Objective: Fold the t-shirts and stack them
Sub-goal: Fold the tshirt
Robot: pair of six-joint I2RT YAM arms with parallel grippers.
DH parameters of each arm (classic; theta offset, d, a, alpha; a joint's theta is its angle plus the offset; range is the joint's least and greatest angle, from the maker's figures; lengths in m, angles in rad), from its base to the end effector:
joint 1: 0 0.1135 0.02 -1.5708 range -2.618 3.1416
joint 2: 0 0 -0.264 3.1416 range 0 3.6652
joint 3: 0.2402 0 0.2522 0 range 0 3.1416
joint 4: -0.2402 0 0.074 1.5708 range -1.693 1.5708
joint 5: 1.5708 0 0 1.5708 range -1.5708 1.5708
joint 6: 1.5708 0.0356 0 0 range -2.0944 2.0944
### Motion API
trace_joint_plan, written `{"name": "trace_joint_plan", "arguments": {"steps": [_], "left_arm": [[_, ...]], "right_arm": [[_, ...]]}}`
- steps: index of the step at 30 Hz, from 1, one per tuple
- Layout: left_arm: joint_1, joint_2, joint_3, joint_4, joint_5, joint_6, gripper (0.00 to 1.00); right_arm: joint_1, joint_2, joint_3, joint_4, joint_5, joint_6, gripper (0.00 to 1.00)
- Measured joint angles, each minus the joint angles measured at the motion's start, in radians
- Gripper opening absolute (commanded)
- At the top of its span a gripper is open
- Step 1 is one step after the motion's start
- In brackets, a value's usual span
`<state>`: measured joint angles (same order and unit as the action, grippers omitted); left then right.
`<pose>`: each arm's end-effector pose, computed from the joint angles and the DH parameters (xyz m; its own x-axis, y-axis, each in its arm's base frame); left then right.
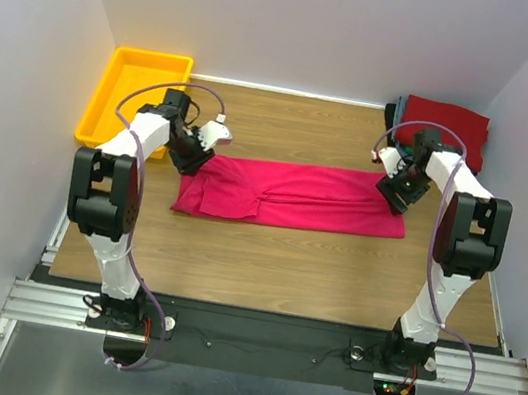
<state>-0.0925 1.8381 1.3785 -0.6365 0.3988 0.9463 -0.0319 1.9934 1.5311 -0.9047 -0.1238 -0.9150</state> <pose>0.3818 -0.0493 0.2182 -0.3054 0.7791 -0.5474 0.8716 0.4603 0.1689 0.3963 -0.0083 0.1917 -0.6022 -0.7677 -0.2193 -0.7717 0.6301 -0.0867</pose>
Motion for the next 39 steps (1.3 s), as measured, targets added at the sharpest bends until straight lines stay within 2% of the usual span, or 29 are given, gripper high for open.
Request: {"name": "trace_joint_plan", "arguments": {"steps": [3, 10, 11, 12, 13, 14, 18, 21, 28, 31, 34, 35, 37, 38, 39], "left_arm": [[0.040, -0.083, -0.030, -0.016, 0.005, -0.014, 0.49], [0.132, -0.278, -0.150, -0.058, 0.068, -0.045, 0.50], [0.140, -0.285, -0.174, -0.062, 0.072, -0.049, 0.60], [0.149, -0.288, -0.198, -0.069, 0.081, -0.056, 0.61], [0.155, -0.287, -0.224, -0.074, 0.092, -0.067, 0.70], [0.160, -0.282, -0.242, -0.080, 0.103, -0.069, 0.70], [0.173, -0.274, -0.293, -0.087, 0.146, -0.108, 0.70], [0.180, -0.275, -0.322, -0.058, 0.163, -0.143, 0.65], [0.186, -0.277, -0.390, 0.026, 0.172, -0.213, 0.63], [0.186, -0.277, -0.399, 0.046, 0.175, -0.227, 0.58], [0.186, -0.277, -0.401, 0.059, 0.178, -0.233, 0.43], [0.186, -0.277, -0.401, 0.062, 0.180, -0.232, 0.32], [0.186, -0.274, -0.401, 0.062, 0.186, -0.225, 0.20], [0.187, -0.267, -0.401, 0.058, 0.188, -0.225, 0.14], [0.188, -0.258, -0.401, 0.055, 0.187, -0.220, 0.04]], "right_arm": [[-0.006, -0.061, -0.010, -0.013, -0.004, 0.055, 0.72], [-0.094, -0.193, -0.042, -0.056, -0.108, 0.183, 0.63], [-0.106, -0.193, -0.055, -0.063, -0.121, 0.196, 0.63], [-0.118, -0.189, -0.070, -0.068, -0.134, 0.209, 0.63], [-0.123, -0.186, -0.079, -0.074, -0.145, 0.219, 0.63], [-0.132, -0.176, -0.092, -0.084, -0.161, 0.233, 0.63], [-0.144, -0.136, -0.108, -0.103, -0.219, 0.278, 0.62], [-0.158, -0.113, -0.109, -0.105, -0.249, 0.299, 0.60], [-0.207, -0.082, -0.158, -0.087, -0.265, 0.341, 0.58], [-0.211, -0.076, -0.173, -0.077, -0.266, 0.353, 0.54], [-0.211, -0.066, -0.183, -0.063, -0.265, 0.370, 0.45], [-0.211, -0.062, -0.189, -0.055, -0.265, 0.378, 0.38], [-0.210, -0.057, -0.193, -0.045, -0.257, 0.391, 0.25], [-0.210, -0.056, -0.194, -0.042, -0.256, 0.391, 0.12], [-0.210, -0.056, -0.200, -0.034, -0.247, 0.397, 0.04]]}}
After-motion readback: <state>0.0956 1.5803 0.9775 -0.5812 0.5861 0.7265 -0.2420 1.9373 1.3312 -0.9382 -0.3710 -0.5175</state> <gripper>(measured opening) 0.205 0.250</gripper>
